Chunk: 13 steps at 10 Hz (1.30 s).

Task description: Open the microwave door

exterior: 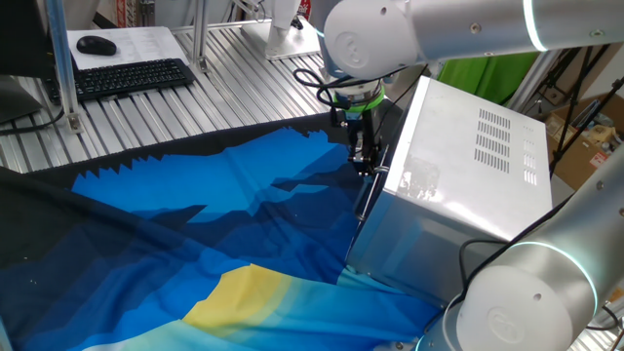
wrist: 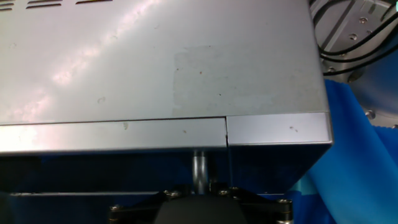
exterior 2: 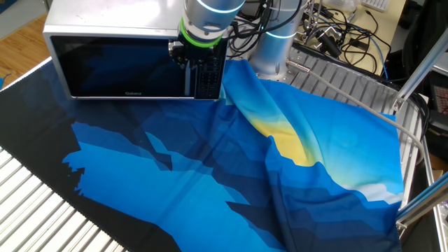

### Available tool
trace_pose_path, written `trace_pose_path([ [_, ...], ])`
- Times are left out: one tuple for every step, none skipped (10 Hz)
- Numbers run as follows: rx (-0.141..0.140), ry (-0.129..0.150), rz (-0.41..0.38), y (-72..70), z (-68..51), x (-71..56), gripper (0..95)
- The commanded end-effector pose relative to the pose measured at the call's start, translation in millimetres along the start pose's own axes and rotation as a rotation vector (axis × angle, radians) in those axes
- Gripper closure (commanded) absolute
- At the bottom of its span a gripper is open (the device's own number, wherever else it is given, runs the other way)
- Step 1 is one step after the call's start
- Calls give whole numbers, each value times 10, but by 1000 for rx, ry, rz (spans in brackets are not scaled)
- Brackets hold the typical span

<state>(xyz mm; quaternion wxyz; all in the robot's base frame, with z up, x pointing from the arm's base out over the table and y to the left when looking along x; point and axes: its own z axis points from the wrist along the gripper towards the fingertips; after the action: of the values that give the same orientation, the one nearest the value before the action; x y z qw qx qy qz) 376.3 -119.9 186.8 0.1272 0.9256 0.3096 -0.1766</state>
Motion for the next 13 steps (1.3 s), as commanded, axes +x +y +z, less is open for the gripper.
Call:
trace_pose_path([
  [-3,-4,1,51,-49,87,950],
  [-5,-6,-1,51,-30,116,950],
  [-6,-4,1,52,-21,128,950],
  [-9,4,11,57,-17,131,950],
  [-18,-3,19,76,-6,139,950],
  [-10,13,17,83,-1,142,950],
  [-12,5,29,84,-3,143,760],
  [-13,4,41,86,-9,148,570],
  [-23,-1,40,84,-14,150,570],
  [-23,-1,40,84,-14,150,570],
  [-23,-1,40,84,-14,150,570],
  [-23,-1,40,84,-14,150,570],
  [-23,-1,40,84,-14,150,570],
])
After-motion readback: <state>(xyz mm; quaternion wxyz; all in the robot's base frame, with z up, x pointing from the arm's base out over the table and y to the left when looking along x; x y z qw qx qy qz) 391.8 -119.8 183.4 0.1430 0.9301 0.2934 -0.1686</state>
